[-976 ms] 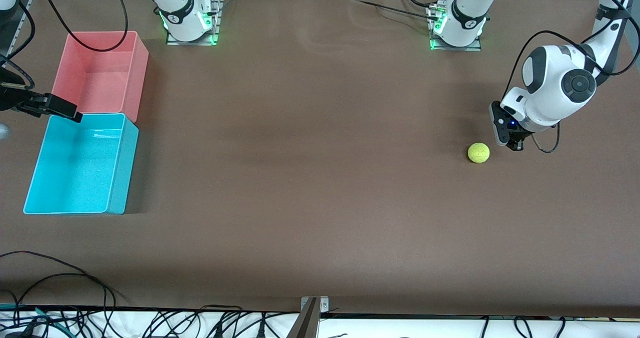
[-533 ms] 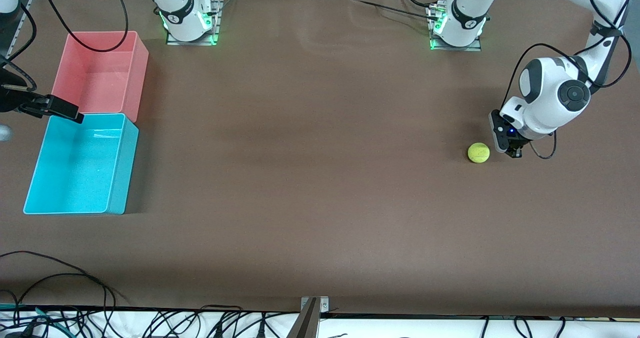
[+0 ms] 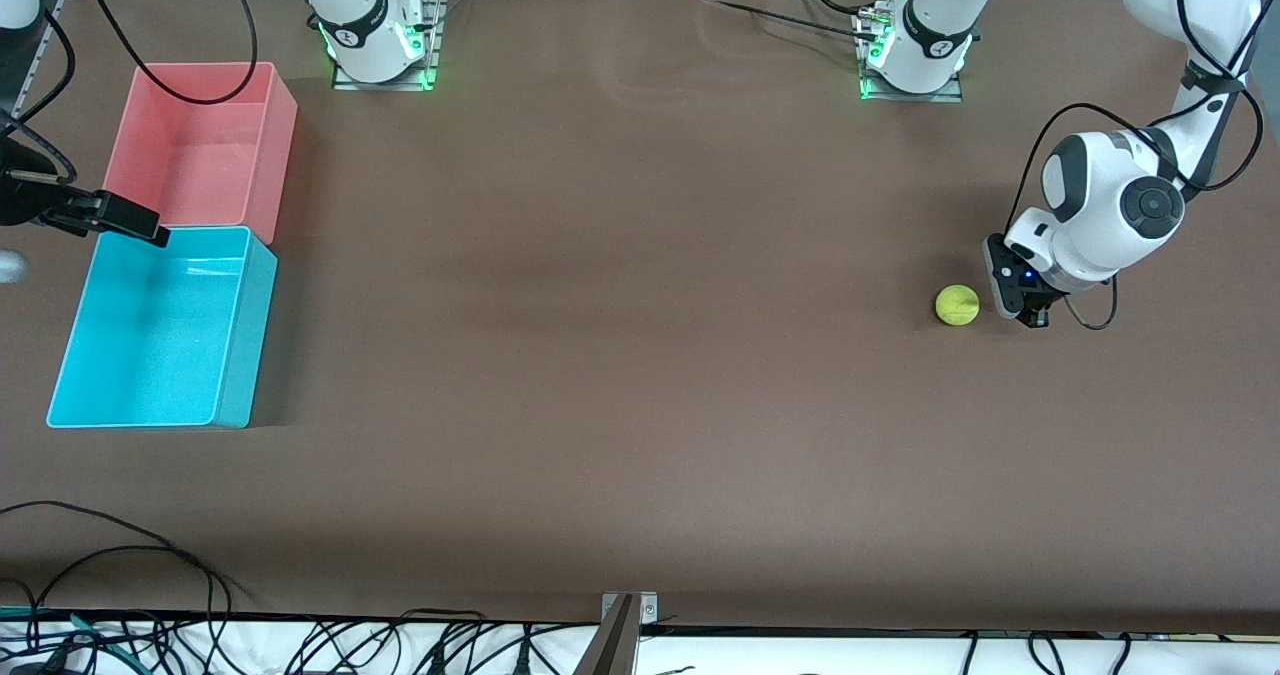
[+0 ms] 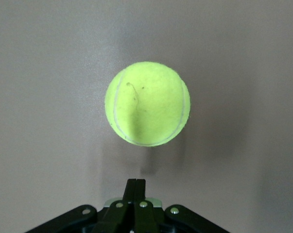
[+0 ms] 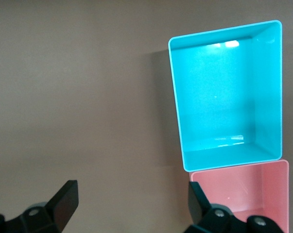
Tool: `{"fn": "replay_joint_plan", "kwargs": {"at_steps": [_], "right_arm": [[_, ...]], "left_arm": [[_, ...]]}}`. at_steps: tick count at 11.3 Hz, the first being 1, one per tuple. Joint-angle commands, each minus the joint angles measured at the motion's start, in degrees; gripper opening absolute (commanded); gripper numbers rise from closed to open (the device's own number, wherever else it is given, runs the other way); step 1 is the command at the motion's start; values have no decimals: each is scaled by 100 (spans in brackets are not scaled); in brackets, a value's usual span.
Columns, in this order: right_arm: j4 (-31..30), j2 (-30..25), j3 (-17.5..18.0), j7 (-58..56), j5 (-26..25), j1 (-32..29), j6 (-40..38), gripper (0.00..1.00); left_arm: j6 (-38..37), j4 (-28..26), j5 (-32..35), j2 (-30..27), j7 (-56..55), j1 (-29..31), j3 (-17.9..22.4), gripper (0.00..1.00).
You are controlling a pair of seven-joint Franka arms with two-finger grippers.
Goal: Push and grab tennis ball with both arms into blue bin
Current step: 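Push the tennis ball with the left gripper toward the bins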
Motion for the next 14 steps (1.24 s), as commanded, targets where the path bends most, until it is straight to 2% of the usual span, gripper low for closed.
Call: {"fn": "replay_joint_plan", "kwargs": {"at_steps": [1, 7, 14], "right_arm": [[-16, -40, 9, 48, -11, 9, -24, 100], [-16, -5, 9, 39, -20, 9, -33, 100], [-16, 13, 9, 39, -11, 18, -24, 100]], "left_arm": [[335, 289, 100, 505, 82, 152, -21, 0], [353, 413, 56, 568, 29, 91, -30, 0], [292, 228, 47, 392, 11, -41, -65, 0]]}}
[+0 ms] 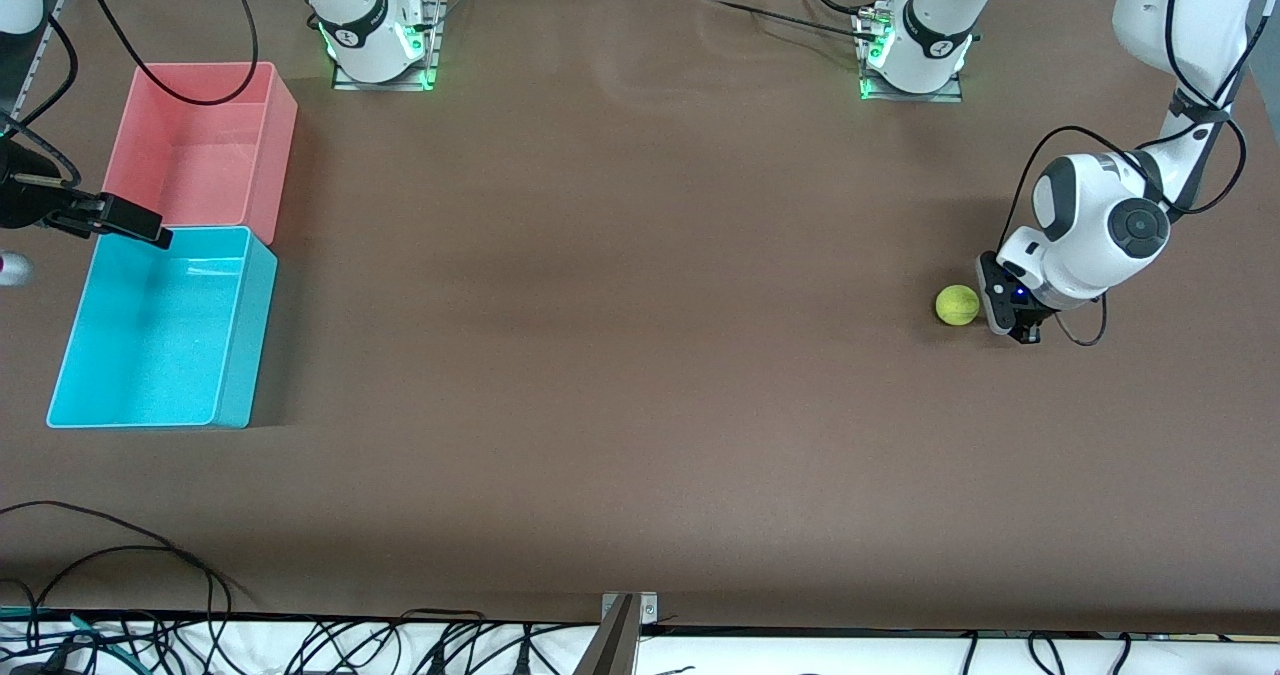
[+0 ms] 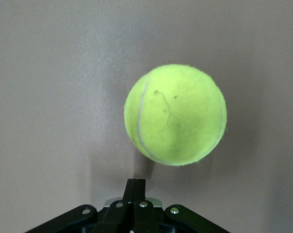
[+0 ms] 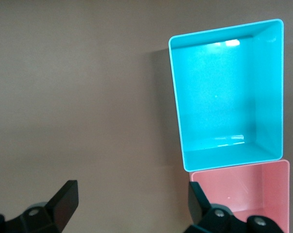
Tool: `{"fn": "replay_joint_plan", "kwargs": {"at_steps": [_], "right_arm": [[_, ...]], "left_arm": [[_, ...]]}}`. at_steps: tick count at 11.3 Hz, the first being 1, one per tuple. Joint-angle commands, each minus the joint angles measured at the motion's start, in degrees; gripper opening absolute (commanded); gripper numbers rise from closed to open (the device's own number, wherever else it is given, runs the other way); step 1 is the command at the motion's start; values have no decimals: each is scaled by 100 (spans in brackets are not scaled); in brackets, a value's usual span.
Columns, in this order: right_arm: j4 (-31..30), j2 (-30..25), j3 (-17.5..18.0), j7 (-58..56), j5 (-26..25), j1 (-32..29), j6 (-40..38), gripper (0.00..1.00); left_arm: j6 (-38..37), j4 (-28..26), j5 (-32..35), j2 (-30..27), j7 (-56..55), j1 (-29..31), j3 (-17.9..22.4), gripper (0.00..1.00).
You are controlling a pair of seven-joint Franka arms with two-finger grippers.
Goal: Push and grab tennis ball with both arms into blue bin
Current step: 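Push the tennis ball with the left gripper toward the bins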
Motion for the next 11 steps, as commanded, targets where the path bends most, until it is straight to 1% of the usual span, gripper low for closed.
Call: {"fn": "replay_joint_plan", "kwargs": {"at_steps": [1, 5, 11], "right_arm": [[-15, -20, 7, 39, -11, 16, -33, 100], [-6, -29, 7, 4, -11, 7, -50, 100], [-6, -20, 7, -5, -11, 15, -42, 100]], "left_arm": [[-40, -81, 47, -131, -1, -76, 13, 0], [-40, -133, 56, -140, -54, -76, 4, 0], [-48, -133, 126, -166, 447, 169, 101, 0]]}}
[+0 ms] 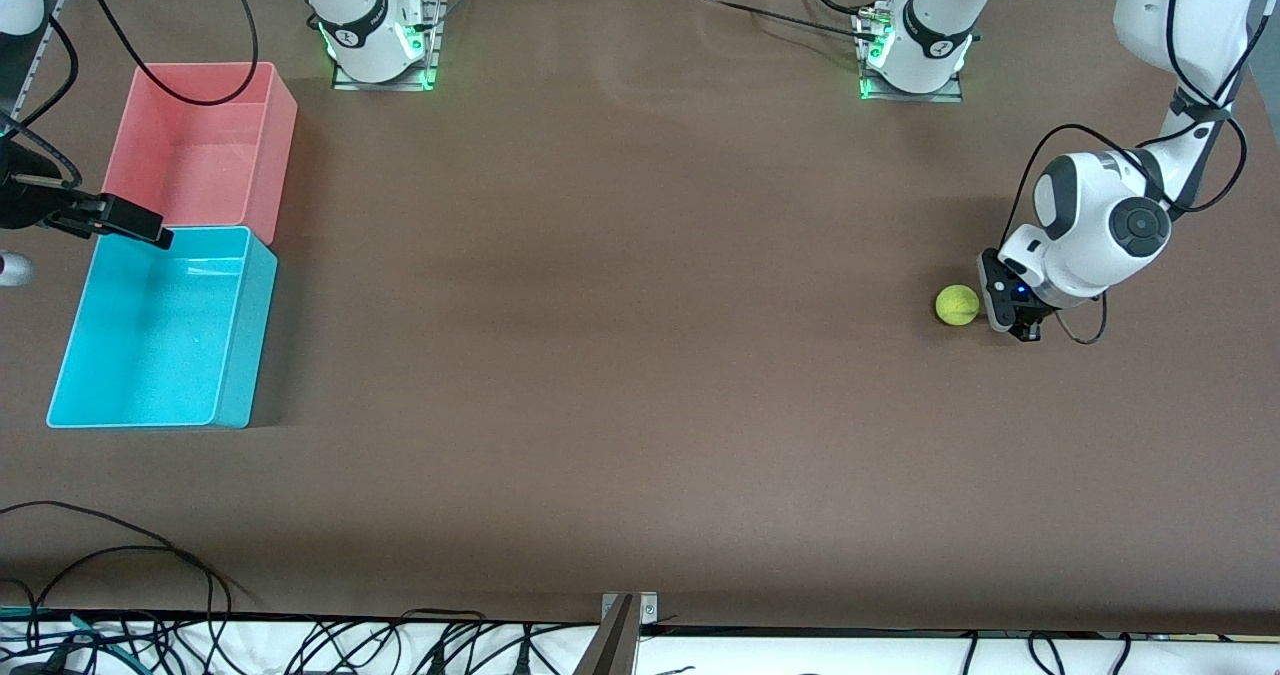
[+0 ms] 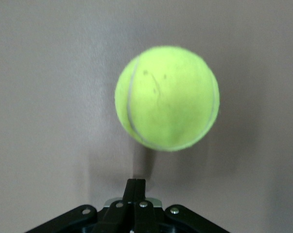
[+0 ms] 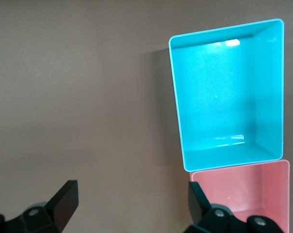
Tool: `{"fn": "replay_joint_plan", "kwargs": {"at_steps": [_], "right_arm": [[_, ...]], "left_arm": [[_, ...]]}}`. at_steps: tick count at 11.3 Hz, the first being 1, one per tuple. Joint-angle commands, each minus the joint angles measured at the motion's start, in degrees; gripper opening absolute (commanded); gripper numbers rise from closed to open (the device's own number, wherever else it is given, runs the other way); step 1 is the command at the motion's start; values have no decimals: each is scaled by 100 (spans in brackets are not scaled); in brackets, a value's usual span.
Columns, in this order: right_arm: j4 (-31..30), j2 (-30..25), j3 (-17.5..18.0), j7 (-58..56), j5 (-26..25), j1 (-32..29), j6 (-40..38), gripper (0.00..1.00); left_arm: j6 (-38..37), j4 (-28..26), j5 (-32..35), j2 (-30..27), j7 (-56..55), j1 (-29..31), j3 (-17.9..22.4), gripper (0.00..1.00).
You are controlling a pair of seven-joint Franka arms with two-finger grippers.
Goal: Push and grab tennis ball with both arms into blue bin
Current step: 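Push the tennis ball with the left gripper toward the bins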
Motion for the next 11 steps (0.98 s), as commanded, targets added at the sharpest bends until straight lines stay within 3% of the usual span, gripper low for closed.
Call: {"fn": "replay_joint_plan", "kwargs": {"at_steps": [1, 5, 8, 9, 11], "right_arm": [[-6, -26, 14, -4, -11, 15, -41, 100], [-6, -26, 14, -4, -3, 15, -24, 100], [-6, -18, 14, -13, -2, 15, -24, 100], [-6, -17, 14, -30, 6, 15, -15, 100], [-6, 0, 6, -13, 6, 15, -24, 100]], "left_arm": [[-45, -94, 118, -151, 229, 122, 40, 0], [-45, -103, 47, -107, -716, -315, -21, 0], [-53, 28, 134, -107, -2954, -581, -985, 0], [-123, 108, 135, -107, -3406, -686, -1119, 0], [-387, 117, 135, -151, -3280, -608, -1094, 0]]}}
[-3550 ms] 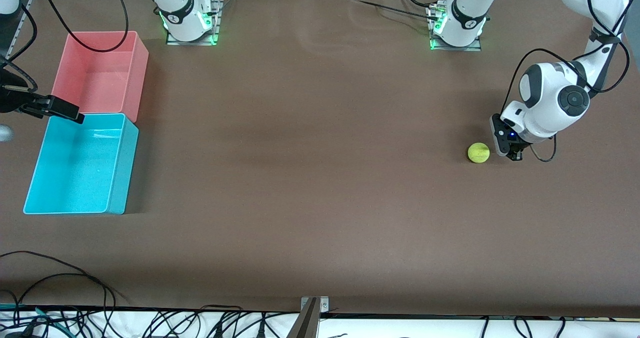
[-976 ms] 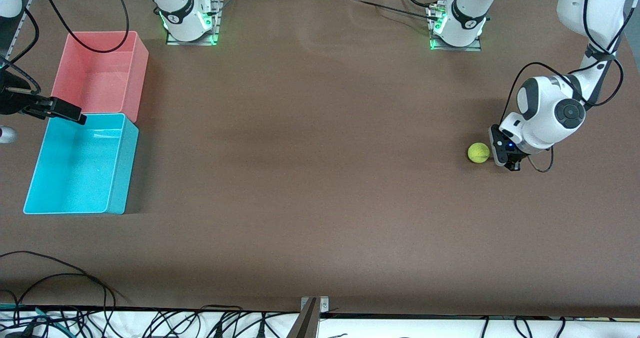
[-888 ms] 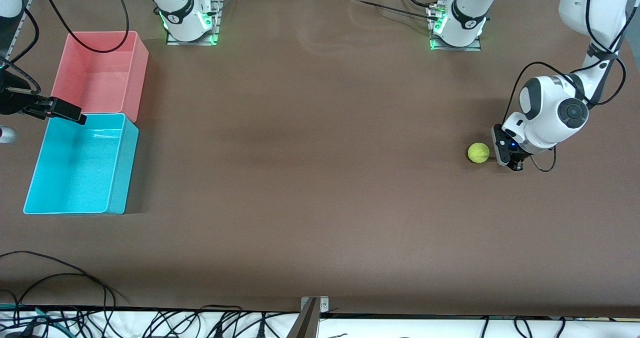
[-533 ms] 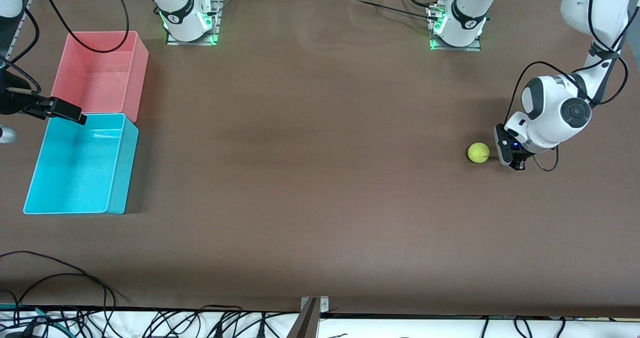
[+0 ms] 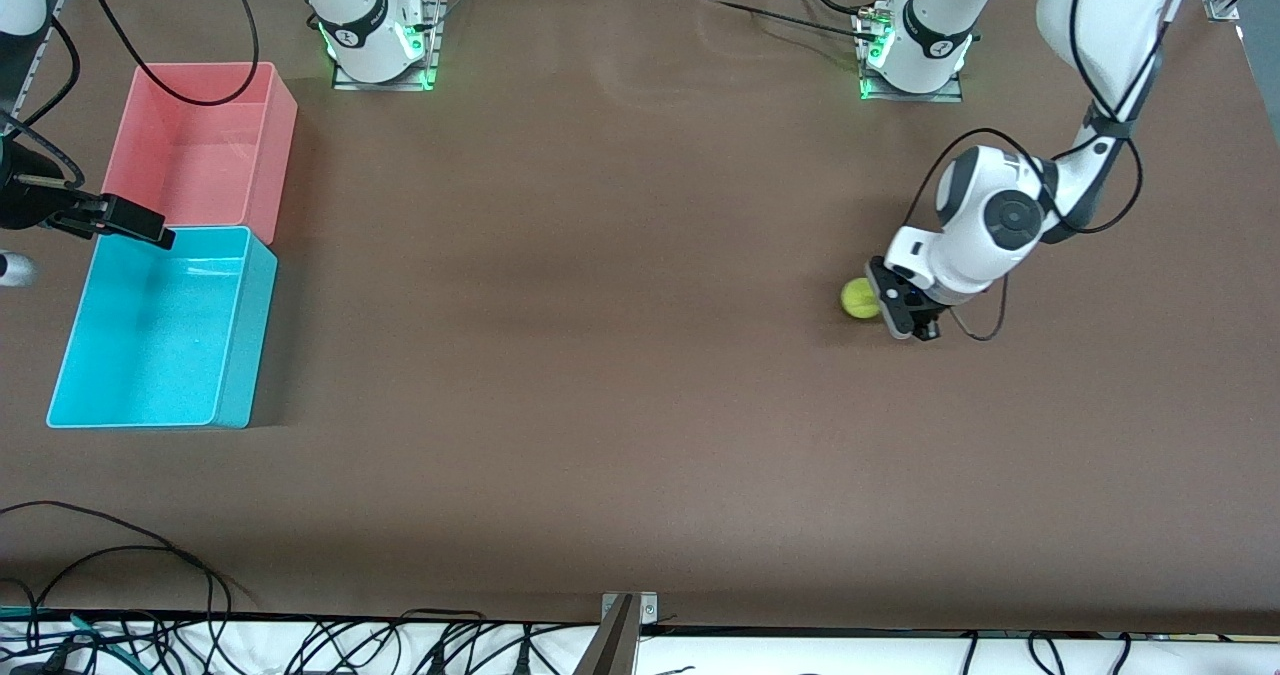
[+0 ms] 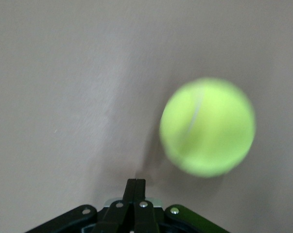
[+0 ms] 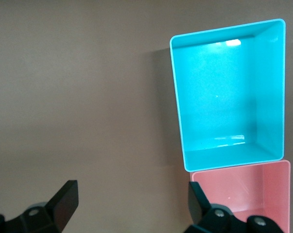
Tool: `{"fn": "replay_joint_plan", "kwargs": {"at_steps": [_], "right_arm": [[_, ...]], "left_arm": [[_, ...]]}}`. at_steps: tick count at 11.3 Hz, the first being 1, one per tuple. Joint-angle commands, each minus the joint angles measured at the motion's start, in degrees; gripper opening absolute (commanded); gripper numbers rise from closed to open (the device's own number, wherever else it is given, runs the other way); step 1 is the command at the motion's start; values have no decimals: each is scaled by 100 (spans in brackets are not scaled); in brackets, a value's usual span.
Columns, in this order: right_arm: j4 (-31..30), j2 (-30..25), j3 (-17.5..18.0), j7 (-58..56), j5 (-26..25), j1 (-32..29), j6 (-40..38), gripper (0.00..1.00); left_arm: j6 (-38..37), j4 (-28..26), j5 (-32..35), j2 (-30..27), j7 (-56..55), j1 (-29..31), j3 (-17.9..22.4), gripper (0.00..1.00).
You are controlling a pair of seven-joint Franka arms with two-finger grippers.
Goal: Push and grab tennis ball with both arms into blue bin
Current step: 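Push the tennis ball with the left gripper toward the bins, then raise the left gripper while the right gripper reaches toward the ball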
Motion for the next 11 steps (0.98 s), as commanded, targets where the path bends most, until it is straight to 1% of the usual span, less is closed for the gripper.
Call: {"fn": "replay_joint_plan", "kwargs": {"at_steps": [1, 3, 4, 5, 6, 7, 9, 10, 11], "right_arm": [[-6, -7, 2, 5, 6, 10, -24, 100], [-59, 10, 11, -73, 6, 27, 72, 100], [-68, 10, 11, -82, 14, 27, 64, 100], [-94, 10, 20, -187, 23, 45, 64, 100], [-103, 19, 46, -240, 171, 36, 29, 100], [-94, 37, 46, -336, 303, 36, -6, 100], [-120, 37, 55, -721, 340, 36, 11, 100], [-121, 37, 55, -1141, 435, 36, 11, 100], [-121, 37, 55, -1598, 471, 36, 11, 100]], "left_arm": [[-303, 26, 126, -141, 311, 280, 100, 0], [-312, -18, 126, -237, 482, 334, 249, 0], [-399, -35, 126, -394, 491, 326, 328, 0], [-696, -36, 126, -622, 482, 291, 408, 15], [-1004, -36, 118, -894, 473, 264, 461, 55], [-1250, -36, 126, -1106, 482, 264, 487, 100], [-1358, -53, 92, -1248, 378, 264, 584, 100], [-1358, -88, 100, -1396, 324, 255, 593, 100], [-1367, -158, 117, -1737, 333, 221, 593, 100]]}}
